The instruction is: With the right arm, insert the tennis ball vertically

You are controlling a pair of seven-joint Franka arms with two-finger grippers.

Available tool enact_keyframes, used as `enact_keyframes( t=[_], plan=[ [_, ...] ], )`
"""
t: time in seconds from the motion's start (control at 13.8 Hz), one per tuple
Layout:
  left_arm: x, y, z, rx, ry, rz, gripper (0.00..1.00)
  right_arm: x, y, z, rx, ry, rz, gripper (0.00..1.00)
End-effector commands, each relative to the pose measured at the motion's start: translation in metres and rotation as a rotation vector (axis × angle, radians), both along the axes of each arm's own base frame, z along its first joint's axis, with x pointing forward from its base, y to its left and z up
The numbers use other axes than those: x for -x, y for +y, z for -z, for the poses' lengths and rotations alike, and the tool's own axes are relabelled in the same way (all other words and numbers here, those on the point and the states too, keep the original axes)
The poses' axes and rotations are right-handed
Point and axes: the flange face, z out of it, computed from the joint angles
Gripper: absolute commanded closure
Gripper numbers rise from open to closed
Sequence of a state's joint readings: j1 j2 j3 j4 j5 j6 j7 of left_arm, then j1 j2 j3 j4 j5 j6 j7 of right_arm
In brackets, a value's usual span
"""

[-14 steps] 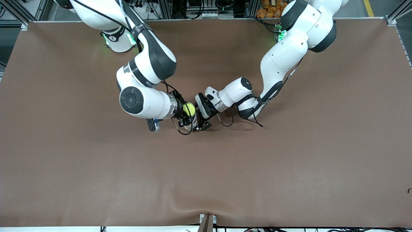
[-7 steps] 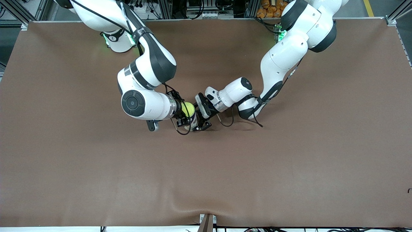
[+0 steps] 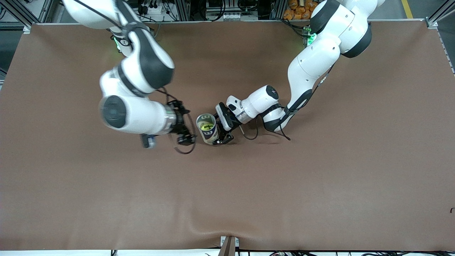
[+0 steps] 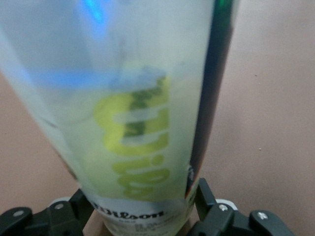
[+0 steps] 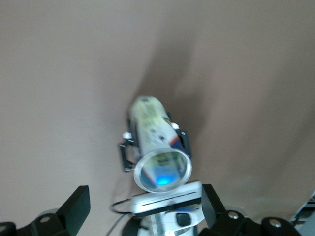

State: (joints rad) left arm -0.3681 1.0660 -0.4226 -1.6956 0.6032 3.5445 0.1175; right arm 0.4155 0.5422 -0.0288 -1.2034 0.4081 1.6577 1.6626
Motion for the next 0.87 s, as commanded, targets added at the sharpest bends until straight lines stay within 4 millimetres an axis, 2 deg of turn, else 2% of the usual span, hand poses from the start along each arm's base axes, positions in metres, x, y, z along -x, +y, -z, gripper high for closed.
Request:
enact_keyframes(
  t=[0.0, 0.07, 0.22, 0.29, 0.51, 0.65, 0.73, 0.8],
  plan=[
    [0.001, 0.002, -0.002, 0.009, -0.004, 0.007, 0.11, -0.023, -0.056, -0.023, -0.022, -0.065, -0.054, 0.0],
    [0.001, 0.002, -0.001, 0.008, -0.003, 0.007, 0.09, -0.031, -0.078, -0.023, -0.019, -0.09, -0.08, 0.0],
    [0.001, 0.002, -0.001, 0.007, -0.003, 0.008, 0.08, -0.041, -0.112, -0.021, -0.015, -0.132, -0.154, 0.0],
    [0.002, 0.001, -0.001, 0.008, -0.003, 0.009, 0.04, -0.046, -0.129, -0.021, -0.016, -0.155, -0.197, 0.0],
    [0.003, 0.0, -0.001, 0.007, -0.004, 0.013, 0.0, -0.056, -0.179, -0.019, 0.023, -0.229, -0.389, 0.0],
    [0.004, 0.002, -0.001, 0.004, -0.002, 0.014, 0.0, -0.057, -0.195, -0.018, 0.034, -0.226, -0.411, 0.0],
    [0.006, 0.004, 0.003, -0.001, 0.006, 0.015, 0.0, -0.056, -0.204, -0.02, 0.057, -0.228, -0.473, 0.0],
    [0.008, 0.005, 0.004, -0.004, 0.012, 0.016, 0.0, -0.057, -0.22, -0.025, 0.09, -0.25, -0.607, 0.0]
  ],
)
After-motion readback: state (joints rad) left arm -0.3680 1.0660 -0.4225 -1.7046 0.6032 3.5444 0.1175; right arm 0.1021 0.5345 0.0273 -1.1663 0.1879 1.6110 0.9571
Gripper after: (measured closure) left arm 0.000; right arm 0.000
